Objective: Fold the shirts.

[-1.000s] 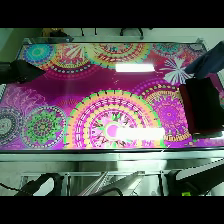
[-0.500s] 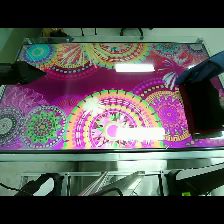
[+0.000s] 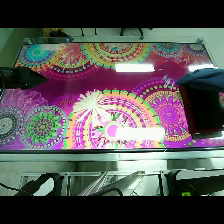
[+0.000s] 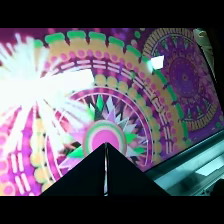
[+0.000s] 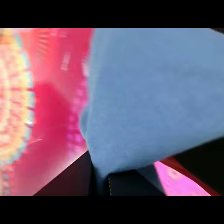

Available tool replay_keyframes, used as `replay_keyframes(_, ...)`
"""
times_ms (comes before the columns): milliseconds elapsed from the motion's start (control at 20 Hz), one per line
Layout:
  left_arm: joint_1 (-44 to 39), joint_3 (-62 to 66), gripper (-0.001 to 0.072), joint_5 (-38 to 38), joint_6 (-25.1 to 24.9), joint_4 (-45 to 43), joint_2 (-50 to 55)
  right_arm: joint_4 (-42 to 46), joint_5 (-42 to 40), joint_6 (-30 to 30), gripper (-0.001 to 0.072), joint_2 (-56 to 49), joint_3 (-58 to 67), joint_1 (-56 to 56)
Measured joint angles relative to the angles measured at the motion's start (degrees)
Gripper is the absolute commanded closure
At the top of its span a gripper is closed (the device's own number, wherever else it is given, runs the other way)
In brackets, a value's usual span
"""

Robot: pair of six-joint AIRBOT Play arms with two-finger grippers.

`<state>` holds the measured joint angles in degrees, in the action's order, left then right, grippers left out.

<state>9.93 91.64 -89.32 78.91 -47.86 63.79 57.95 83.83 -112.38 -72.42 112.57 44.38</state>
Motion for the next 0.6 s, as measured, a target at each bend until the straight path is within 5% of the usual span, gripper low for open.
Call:
replay_keyframes(400,-0.09,0.00,0.0696,-1.01,-0.07,0.00,0.00,16.65,17.81,-2.45,0.0681,3.96,-2.32,0.11)
replay_keyframes(450,-0.09,0.00,0.0696,-1.38,-0.07,0.00,0.00,17.51,18.78,-2.19,0.0602,4.39,-3.65,0.11)
replay_keyframes(550,-0.09,-0.15,0.0695,-1.75,-0.09,0.00,0.00,18.78,20.33,-1.70,-0.0008,4.98,-6.69,0.11)
replay_keyframes(600,-0.09,-0.44,0.0695,-1.84,-0.09,0.00,0.00,19.06,20.68,-1.16,0.0005,5.20,-8.15,0.11)
